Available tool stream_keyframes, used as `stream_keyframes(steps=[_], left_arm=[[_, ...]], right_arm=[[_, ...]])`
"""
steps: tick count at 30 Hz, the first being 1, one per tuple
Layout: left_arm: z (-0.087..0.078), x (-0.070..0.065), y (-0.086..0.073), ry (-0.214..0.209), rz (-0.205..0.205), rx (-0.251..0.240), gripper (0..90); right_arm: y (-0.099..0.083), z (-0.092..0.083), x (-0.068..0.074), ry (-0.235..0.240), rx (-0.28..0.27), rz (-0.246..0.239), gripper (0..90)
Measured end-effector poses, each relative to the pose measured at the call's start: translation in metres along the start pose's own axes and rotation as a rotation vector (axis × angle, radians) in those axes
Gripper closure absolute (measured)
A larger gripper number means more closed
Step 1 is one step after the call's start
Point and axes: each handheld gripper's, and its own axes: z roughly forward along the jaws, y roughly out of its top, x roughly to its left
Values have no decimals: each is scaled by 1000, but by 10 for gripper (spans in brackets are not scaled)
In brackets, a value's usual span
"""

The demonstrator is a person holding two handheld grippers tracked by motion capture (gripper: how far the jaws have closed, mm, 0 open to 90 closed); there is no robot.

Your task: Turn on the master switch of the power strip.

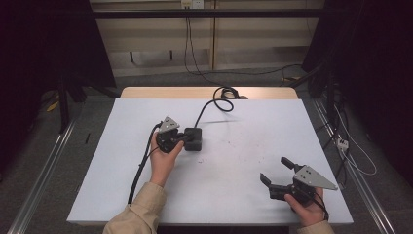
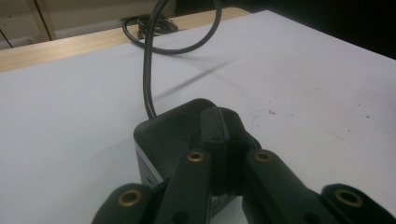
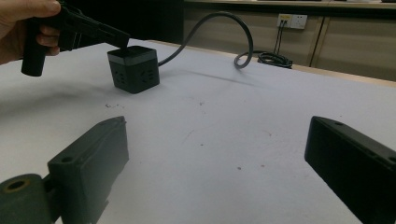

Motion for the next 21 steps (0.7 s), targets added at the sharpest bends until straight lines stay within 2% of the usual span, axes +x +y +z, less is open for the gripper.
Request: stream_keyframes(steps=[21], left_arm=[[2,-1,-2,-1,27,1,900]], right_arm=[[0,-1,0,-2,-3,-1,59]])
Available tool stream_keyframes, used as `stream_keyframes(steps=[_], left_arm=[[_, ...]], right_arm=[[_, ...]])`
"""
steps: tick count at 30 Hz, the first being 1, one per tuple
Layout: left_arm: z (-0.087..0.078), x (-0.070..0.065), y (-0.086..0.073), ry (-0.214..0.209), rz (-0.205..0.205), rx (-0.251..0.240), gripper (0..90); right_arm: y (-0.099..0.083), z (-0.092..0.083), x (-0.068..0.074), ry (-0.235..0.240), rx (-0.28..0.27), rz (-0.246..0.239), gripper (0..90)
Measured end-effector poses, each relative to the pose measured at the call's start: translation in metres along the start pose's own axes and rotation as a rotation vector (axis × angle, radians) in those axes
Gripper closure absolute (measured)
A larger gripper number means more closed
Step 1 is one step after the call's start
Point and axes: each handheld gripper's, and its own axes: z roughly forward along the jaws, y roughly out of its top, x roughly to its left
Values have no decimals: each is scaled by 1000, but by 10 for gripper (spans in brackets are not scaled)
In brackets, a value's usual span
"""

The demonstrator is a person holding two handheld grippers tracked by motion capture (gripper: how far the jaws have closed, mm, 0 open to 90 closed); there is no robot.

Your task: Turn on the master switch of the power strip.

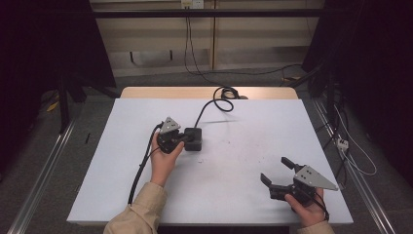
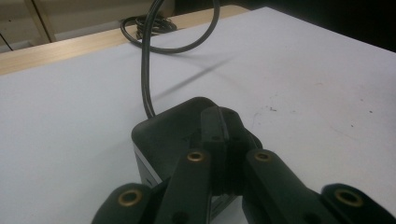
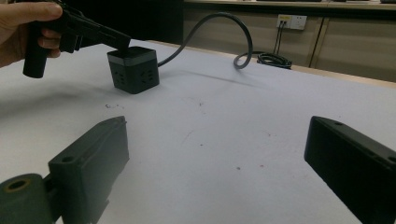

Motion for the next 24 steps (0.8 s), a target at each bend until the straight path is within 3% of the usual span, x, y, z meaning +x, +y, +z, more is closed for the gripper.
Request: stream_keyframes(steps=[24], left_arm=[[0,2,-2,-9,-14,-4,900]], right_arm=[[0,-2,0,-5,-3,8,59]])
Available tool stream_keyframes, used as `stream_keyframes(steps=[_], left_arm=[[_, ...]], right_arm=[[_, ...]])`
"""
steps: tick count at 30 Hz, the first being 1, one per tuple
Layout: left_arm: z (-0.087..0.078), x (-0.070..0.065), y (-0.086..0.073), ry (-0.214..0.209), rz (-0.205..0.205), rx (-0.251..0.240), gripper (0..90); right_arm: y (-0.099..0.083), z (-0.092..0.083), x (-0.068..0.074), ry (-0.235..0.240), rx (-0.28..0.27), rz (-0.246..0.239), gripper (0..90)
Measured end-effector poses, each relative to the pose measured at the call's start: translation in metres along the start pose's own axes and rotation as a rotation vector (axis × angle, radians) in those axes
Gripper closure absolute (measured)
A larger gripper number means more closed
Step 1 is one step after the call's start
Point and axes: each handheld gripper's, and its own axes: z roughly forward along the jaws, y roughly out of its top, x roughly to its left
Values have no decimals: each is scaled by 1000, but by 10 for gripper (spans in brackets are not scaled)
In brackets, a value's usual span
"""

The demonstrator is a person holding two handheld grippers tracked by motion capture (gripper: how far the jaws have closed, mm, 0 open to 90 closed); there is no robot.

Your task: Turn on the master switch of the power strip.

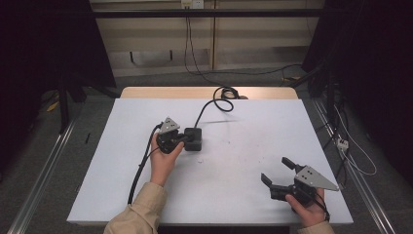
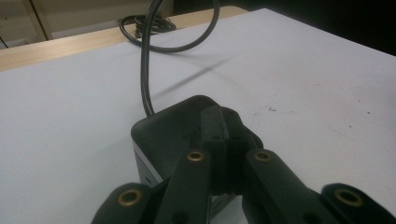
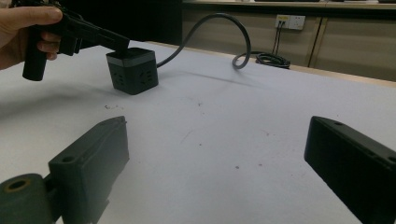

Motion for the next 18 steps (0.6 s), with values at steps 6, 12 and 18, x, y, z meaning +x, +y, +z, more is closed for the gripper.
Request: stream_keyframes(steps=[6,12,18], left_arm=[[0,0,0,1,-1,1,900],[0,-1,1,7,7,5,900],[0,-1,1,9,4,12,900]], right_arm=[[0,0,0,-1,0,-2,59],[0,0,0,-3,0,-1,59],[0,0,0,-7,0,-1,59]])
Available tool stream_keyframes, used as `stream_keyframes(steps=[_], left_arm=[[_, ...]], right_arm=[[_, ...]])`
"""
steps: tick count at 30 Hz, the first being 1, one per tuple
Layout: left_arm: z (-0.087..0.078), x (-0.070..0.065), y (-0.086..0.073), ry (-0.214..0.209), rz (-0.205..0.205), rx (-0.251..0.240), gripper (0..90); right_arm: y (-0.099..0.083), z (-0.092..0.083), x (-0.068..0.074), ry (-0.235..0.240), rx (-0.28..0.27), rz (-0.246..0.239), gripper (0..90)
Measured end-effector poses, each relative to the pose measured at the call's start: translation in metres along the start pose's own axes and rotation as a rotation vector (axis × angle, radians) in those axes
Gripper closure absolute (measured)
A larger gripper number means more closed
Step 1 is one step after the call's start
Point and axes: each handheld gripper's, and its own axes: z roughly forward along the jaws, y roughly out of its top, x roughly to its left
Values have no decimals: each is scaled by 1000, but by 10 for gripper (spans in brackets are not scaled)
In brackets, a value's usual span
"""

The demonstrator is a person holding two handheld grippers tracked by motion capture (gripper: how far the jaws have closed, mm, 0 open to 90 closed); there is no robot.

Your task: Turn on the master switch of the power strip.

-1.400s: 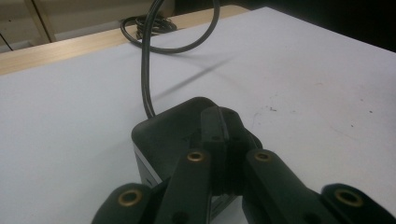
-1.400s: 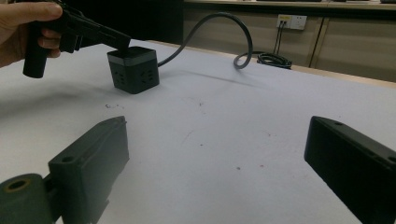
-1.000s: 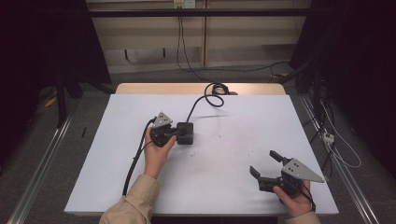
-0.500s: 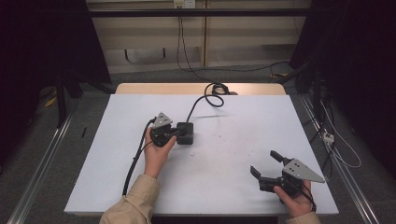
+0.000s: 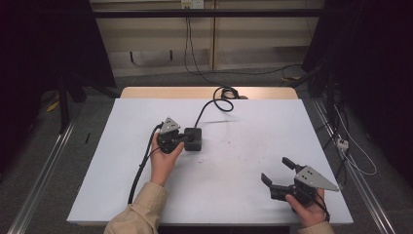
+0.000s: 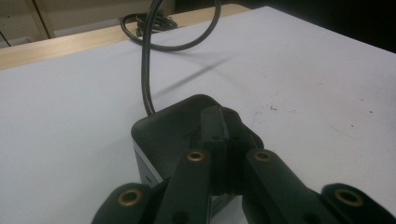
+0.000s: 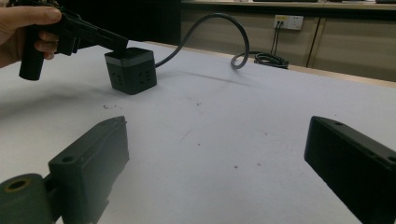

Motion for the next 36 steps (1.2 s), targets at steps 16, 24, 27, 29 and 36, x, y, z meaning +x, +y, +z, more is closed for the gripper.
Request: stream_keyframes(steps=[16,24,27,29,36], left_arm=[[0,-2,2,16,12,16,900],[0,-2,2,11,-2,16,900],[1,-2,2,13,-3,18,900],[1,-3,3,22,11,24,900],[1,-3,3,23,2,25,900]], right_arm=[[0,0,0,-3,1,0,59],[0,-1,0,-5,1,0,59],[0,-1,0,-5,2,0,58],[0,-1,0,-6,2,0,59],[0,-1,0,-7,1,-1,59]])
